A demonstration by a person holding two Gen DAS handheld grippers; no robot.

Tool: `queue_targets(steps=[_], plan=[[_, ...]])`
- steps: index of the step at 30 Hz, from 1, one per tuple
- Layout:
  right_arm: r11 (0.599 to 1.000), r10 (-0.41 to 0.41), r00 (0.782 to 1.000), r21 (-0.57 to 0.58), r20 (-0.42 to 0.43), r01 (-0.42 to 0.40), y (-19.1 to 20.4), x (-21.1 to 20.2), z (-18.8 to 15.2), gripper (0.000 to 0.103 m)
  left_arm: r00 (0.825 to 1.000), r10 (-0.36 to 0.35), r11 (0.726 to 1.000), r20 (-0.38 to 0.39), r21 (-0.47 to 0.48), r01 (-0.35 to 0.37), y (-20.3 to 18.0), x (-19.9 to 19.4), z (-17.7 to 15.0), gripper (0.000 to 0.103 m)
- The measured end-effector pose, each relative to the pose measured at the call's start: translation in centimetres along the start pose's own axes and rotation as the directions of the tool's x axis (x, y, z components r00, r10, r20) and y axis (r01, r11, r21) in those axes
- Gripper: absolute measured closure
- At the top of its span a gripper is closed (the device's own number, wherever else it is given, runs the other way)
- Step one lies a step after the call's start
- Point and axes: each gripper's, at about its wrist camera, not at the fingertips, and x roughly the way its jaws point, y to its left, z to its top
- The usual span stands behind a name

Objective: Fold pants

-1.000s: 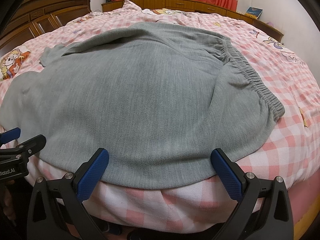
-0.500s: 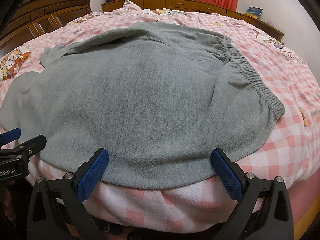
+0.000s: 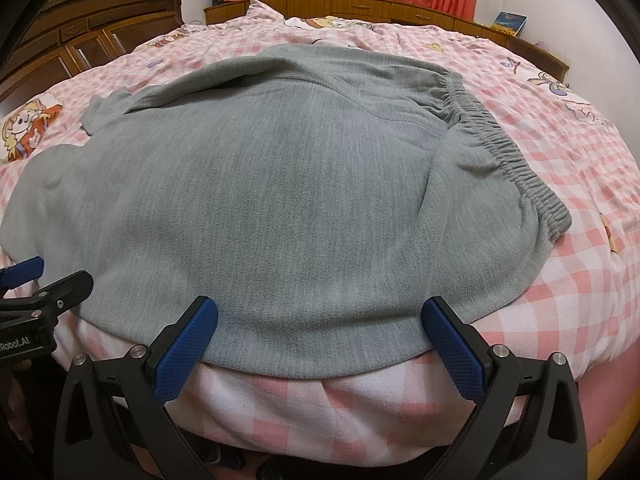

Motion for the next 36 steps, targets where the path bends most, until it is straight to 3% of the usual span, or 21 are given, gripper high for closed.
queue_targets(steps=[4, 6, 10, 15, 25, 33, 36], plan=[[0.997, 0.067, 0.997, -0.022, -0.039, -0.068, -0.6, -0.6, 1.1, 0.002, 0.998, -0.036, 0.999, -0.053, 0.003, 0.036, 1.0, -0.5, 1.5, 0.0], [0.992, 0.122, 0.99, -0.008, -0.067, -0.123, -1.5, -1.1, 2.3, 0.007, 0.999, -0.014, 1.0, -0.041, 0.009, 0.014, 1.8, -0.9, 2.6, 0.001], [0.984, 0.175, 0.983, 0.003, -0.057, -0.175, -3.6, -1.9, 5.7, 0.008, 0.999, 0.035, 0.999, -0.013, 0.017, -0.035, 3.6, -1.2, 5.7, 0.001], [0.992, 0.113, 0.993, -0.043, -0.046, -0.115, -6.4, -0.7, 10.6, 0.008, 0.997, 0.074, 0.997, -0.021, -0.036, -0.075, 7.0, -0.2, 11.3, 0.0], [0.999, 0.044, 0.996, 0.028, -0.078, -0.042, -13.3, 5.1, 18.6, 0.008, 0.991, 0.127, 0.989, -0.041, -0.077, -0.129, 12.4, 4.3, 22.3, 0.0], [0.996, 0.005, 0.995, 0.093, -0.104, 0.004, -18.0, 10.5, 23.4, 0.008, 0.98, 0.172, 0.977, -0.098, -0.11, -0.182, 16.0, 10.2, 28.0, 0.001], [0.993, 0.003, 0.993, 0.116, -0.121, 0.012, -18.7, 12.7, 24.3, 0.014, 0.968, 0.211, 0.962, -0.134, -0.147, -0.23, 16.9, 12.3, 28.6, 0.007]])
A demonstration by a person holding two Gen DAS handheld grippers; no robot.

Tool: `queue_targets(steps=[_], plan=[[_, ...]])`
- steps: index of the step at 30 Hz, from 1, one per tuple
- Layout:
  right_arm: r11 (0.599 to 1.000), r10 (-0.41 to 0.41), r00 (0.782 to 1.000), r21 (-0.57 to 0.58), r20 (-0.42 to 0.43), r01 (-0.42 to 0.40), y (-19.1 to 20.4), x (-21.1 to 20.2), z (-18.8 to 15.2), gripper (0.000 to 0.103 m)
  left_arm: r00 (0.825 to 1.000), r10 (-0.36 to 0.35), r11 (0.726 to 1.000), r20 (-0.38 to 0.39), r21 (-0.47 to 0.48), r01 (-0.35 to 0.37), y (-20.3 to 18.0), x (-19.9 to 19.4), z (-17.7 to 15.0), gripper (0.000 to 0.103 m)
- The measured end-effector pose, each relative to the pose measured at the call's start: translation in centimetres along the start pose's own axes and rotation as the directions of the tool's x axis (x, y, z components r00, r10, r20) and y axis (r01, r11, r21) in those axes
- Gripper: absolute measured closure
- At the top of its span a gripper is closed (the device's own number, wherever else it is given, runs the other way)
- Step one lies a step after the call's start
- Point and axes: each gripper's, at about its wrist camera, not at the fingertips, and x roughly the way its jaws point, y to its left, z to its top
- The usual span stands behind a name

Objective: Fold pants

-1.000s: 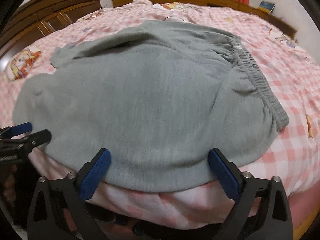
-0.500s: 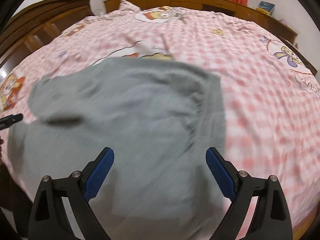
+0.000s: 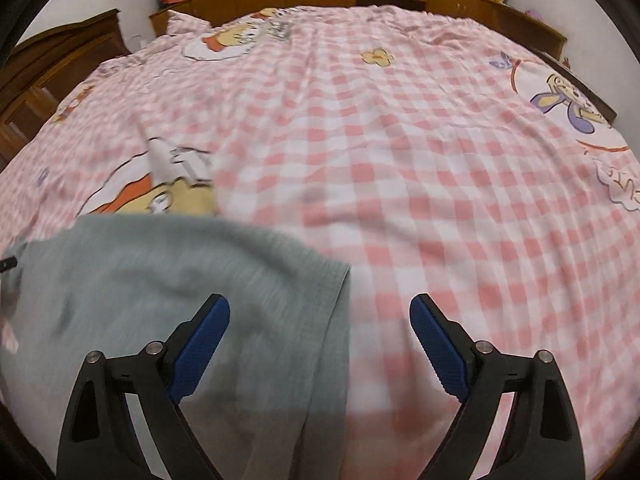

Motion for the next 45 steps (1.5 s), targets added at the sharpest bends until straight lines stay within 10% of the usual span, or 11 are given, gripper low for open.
queue_targets(steps=[8, 14, 16, 17, 18, 34, 45], plan=[[0.996, 0.085, 0.995, -0.028, -0.048, -0.086, 1.5, 2.9, 1.3, 0.019, 0.999, -0.047, 0.998, 0.021, 0.038, 0.046, -1.4, 2.1, 1.1, 0.026], [0.993, 0.087, 0.994, -0.077, -0.064, -0.092, 3.2, 4.3, 1.9, 0.021, 0.992, -0.124, 0.99, 0.013, 0.075, 0.123, -2.9, 2.4, 1.7, 0.074], [0.991, 0.096, 0.994, -0.089, -0.06, -0.101, 3.4, 4.1, 1.9, 0.042, 0.989, -0.148, 0.985, 0.02, 0.09, 0.146, -3.3, 2.2, 1.8, 0.092], [0.99, 0.108, 0.993, -0.081, -0.054, -0.112, 3.3, 3.6, 1.9, 0.072, 0.989, -0.146, 0.985, 0.028, 0.099, 0.142, -3.4, 1.8, 1.6, 0.093], [0.988, 0.133, 0.99, -0.066, -0.055, -0.136, 3.1, 3.1, 1.9, 0.08, 0.989, -0.143, 0.985, 0.038, 0.106, 0.138, -3.5, 1.3, 1.5, 0.094], [0.988, 0.139, 0.989, -0.072, 0.04, -0.136, 2.1, 0.3, 4.8, 0.08, 0.949, -0.213, 0.974, 0.231, 0.125, 0.188, -2.7, -3.3, 6.9, 0.094], [0.959, 0.216, 0.962, -0.22, 0.167, -0.178, 2.2, -10.3, 0.7, 0.08, 0.885, -0.3, 0.953, 0.357, 0.15, 0.262, 2.3, -11.0, 0.9, 0.094]])
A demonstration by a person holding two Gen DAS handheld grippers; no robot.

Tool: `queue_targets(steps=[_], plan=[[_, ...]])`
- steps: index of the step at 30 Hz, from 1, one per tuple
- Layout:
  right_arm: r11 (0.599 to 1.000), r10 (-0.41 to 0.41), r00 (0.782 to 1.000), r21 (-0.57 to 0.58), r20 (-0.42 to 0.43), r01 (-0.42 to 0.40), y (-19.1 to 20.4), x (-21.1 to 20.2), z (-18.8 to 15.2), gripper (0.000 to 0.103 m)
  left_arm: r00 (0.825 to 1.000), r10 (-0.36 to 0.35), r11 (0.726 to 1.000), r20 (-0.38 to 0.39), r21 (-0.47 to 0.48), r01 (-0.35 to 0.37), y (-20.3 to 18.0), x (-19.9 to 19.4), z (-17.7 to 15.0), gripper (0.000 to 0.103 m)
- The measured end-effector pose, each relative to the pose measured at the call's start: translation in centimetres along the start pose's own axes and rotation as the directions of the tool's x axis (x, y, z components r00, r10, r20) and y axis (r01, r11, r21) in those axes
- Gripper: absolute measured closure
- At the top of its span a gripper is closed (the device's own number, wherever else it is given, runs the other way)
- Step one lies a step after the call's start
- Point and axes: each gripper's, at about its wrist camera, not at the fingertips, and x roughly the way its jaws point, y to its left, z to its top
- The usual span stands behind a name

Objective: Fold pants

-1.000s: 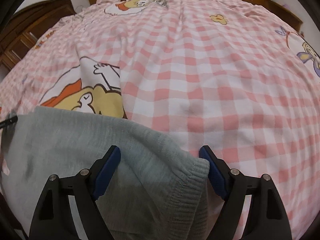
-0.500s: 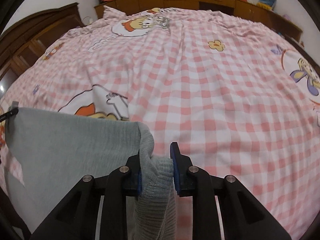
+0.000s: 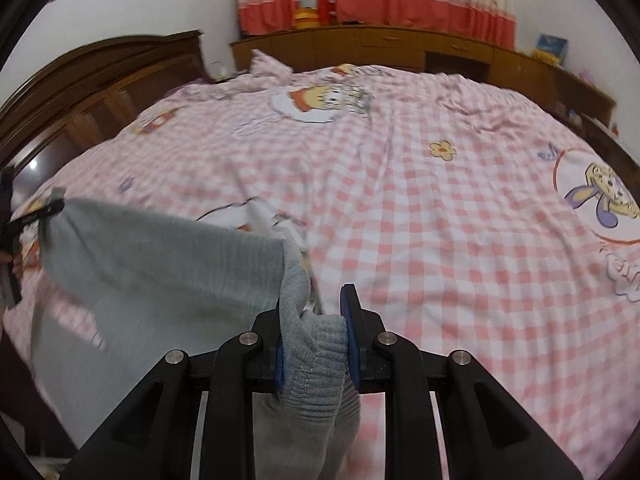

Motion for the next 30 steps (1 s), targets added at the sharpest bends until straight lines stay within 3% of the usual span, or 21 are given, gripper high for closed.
queue_targets(steps=[8, 13, 18, 23, 25, 30], plan=[[0.986, 0.011, 1.0, -0.163, -0.026, -0.015, 3.9, -6.3, -5.7, 0.08, 0.996, -0.058, 0.998, 0.069, 0.034, 0.056, 1.0, -8.5, -6.8, 0.094], [0.973, -0.001, 0.995, -0.23, -0.101, -0.023, 5.5, -6.5, -10.5, 0.08, 0.997, -0.08, 0.997, 0.02, 0.012, 0.08, 2.1, -10.6, -13.4, 0.094], [0.957, -0.048, 0.986, -0.29, -0.16, 0.0, 7.0, -5.4, -15.3, 0.08, 0.997, -0.055, 0.998, -0.056, 0.012, 0.055, 2.4, -10.6, -18.9, 0.092], [0.969, -0.088, 0.972, -0.244, -0.218, 0.033, 6.8, -4.6, -18.1, 0.074, 0.997, -0.006, 1.0, -0.077, -0.029, 0.004, 2.6, -11.3, -21.6, 0.078], [0.98, -0.077, 0.971, -0.198, -0.224, 0.032, 6.4, -4.9, -19.0, 0.071, 0.997, 0.003, 0.999, -0.073, -0.053, -0.007, 2.7, -11.8, -22.1, 0.067], [0.996, -0.045, 0.972, -0.079, -0.231, 0.027, 4.9, -6.2, -20.6, 0.061, 0.997, 0.024, 0.996, -0.068, -0.081, -0.03, 2.3, -13.8, -23.0, 0.055]])
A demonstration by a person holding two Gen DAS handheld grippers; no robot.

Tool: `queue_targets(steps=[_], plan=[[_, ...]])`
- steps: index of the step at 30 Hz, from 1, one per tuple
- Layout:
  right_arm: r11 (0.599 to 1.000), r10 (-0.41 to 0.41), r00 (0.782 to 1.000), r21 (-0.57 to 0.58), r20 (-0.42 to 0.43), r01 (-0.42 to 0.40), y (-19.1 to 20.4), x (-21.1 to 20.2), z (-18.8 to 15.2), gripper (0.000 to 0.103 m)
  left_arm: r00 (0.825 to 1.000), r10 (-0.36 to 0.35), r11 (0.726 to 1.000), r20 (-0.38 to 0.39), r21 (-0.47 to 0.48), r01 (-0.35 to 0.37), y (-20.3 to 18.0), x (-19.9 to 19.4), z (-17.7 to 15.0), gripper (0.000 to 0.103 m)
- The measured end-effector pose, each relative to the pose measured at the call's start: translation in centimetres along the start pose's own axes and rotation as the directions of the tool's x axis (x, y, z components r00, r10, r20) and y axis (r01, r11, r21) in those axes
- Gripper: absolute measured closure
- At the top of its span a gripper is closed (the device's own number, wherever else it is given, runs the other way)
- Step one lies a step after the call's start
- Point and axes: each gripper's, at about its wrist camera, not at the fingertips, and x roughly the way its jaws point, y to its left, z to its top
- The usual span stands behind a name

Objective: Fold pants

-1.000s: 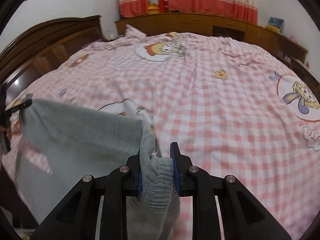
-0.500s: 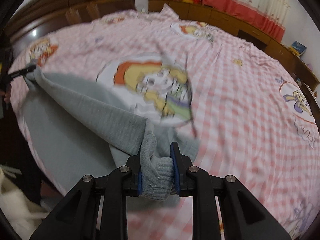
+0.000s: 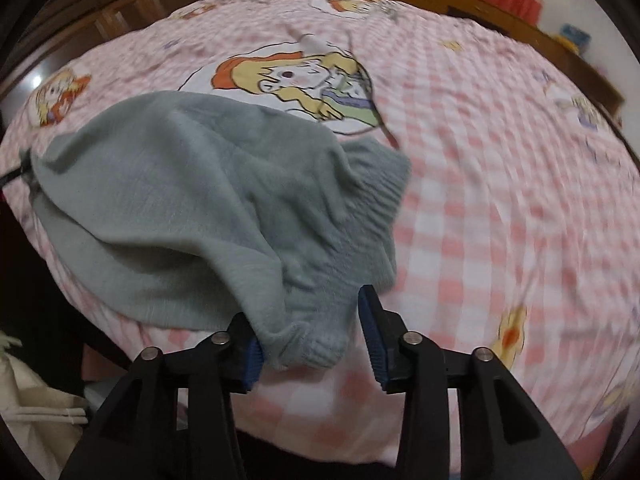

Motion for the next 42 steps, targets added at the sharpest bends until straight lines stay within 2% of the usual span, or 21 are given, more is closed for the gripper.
queue_targets(steps=[2, 4, 6, 10, 13, 16, 19, 22, 25, 29, 30, 31, 34, 37, 42], plan=[[0.999, 0.016, 1.0, 0.043, 0.002, -0.016, -0.5, -0.6, -0.6, 0.061, 1.0, -0.004, 1.0, -0.003, -0.015, 0.004, -0.3, -0.8, -0.6, 0.052], [0.996, 0.031, 0.999, 0.078, 0.007, -0.032, -0.8, -1.0, -1.1, 0.061, 1.0, -0.022, 0.999, -0.001, -0.032, 0.022, -0.6, -1.7, -1.5, 0.043], [0.992, 0.052, 0.999, 0.116, 0.012, -0.053, -1.0, -1.5, -1.6, 0.061, 1.0, -0.031, 0.998, -0.003, -0.047, 0.031, -1.0, -2.5, -2.4, 0.04], [0.98, 0.077, 0.997, 0.184, 0.026, -0.081, -1.6, -2.3, -2.2, 0.061, 0.999, -0.039, 0.993, -0.007, -0.109, 0.038, -1.3, -3.6, -3.9, 0.04], [0.973, 0.046, 0.999, 0.228, -0.002, -0.044, -1.9, -2.7, -2.3, 0.061, 0.999, -0.053, 0.986, -0.007, -0.156, 0.052, -1.8, -4.0, -4.3, 0.04], [0.962, 0.057, 0.998, 0.267, -0.009, -0.053, -2.2, -3.6, -2.5, 0.061, 0.995, -0.097, 0.98, -0.018, -0.177, 0.092, -2.5, -3.8, -4.2, 0.04], [0.945, 0.091, 0.996, 0.316, 0.003, -0.087, -2.7, -4.5, -2.5, 0.061, 0.994, -0.105, 0.98, -0.039, -0.176, 0.096, -3.6, -3.3, -4.1, 0.04], [0.897, 0.188, 0.982, 0.403, 0.019, -0.179, -3.2, -4.4, -2.4, 0.061, 0.99, -0.123, 0.978, -0.067, -0.177, 0.11, -4.9, -2.4, -4.1, 0.04], [0.805, 0.285, 0.958, 0.538, 0.017, -0.249, -3.9, -3.2, -2.5, 0.06, 0.982, -0.166, 0.969, -0.088, -0.199, 0.146, -5.8, -1.5, -4.0, 0.04], [0.607, 0.442, 0.896, 0.724, 0.034, -0.327, -4.9, -0.8, -3.3, 0.058, 0.98, -0.168, 0.965, -0.104, -0.218, 0.142, -6.6, -0.7, -3.6, 0.04], [0.58, 0.457, 0.888, 0.744, 0.042, -0.333, -5.0, -0.5, -3.4, 0.058, 0.981, -0.165, 0.965, -0.107, -0.221, 0.138, -6.6, -0.6, -3.5, 0.04], [0.575, 0.452, 0.891, 0.749, 0.043, -0.328, -5.0, -0.4, -3.4, 0.058, 0.981, -0.162, 0.966, -0.108, -0.223, 0.135, -6.7, -0.4, -3.4, 0.04], [0.603, 0.41, 0.911, 0.741, 0.032, -0.297, -4.9, -0.3, -2.8, 0.058, 0.983, -0.141, 0.966, -0.115, -0.234, 0.111, -6.8, 0.3, -3.1, 0.04], [0.6, 0.409, 0.912, 0.748, 0.018, -0.284, -4.7, 0.4, -2.3, 0.058, 0.985, -0.123, 0.963, -0.117, -0.253, 0.091, -6.5, 1.2, -2.9, 0.041], [0.589, 0.401, 0.916, 0.762, 0.013, -0.269, -5.3, 1.3, -1.8, 0.058, 0.994, -0.045, 0.973, -0.098, -0.231, 0.021, -6.2, 1.9, -2.7, 0.041]])
